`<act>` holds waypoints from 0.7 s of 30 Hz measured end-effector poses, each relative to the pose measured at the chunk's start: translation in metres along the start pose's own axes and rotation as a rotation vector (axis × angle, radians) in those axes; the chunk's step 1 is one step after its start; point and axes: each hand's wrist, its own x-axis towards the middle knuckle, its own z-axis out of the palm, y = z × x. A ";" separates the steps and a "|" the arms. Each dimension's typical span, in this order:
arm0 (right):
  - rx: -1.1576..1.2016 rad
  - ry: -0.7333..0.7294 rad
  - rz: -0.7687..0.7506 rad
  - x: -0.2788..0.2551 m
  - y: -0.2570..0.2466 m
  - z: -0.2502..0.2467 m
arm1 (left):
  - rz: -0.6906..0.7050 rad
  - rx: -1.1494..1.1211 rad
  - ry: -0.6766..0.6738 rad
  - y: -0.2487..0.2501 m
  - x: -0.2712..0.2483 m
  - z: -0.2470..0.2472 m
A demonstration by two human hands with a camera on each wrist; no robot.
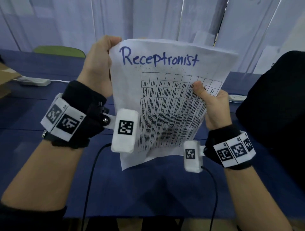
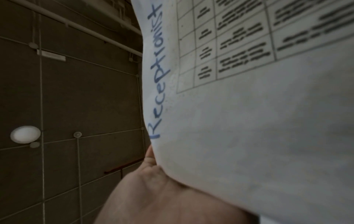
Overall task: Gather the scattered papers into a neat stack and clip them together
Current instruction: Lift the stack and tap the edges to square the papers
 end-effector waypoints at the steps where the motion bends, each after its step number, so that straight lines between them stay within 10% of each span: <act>1: -0.005 0.004 0.000 0.001 0.001 0.001 | 0.013 0.013 -0.004 0.000 0.000 -0.001; 9: 0.000 -0.029 0.069 0.006 0.003 -0.004 | 0.284 0.167 -0.008 -0.036 -0.012 -0.009; 21: 0.242 -0.039 0.104 0.028 -0.040 0.002 | 0.286 0.154 -0.022 -0.045 -0.005 -0.013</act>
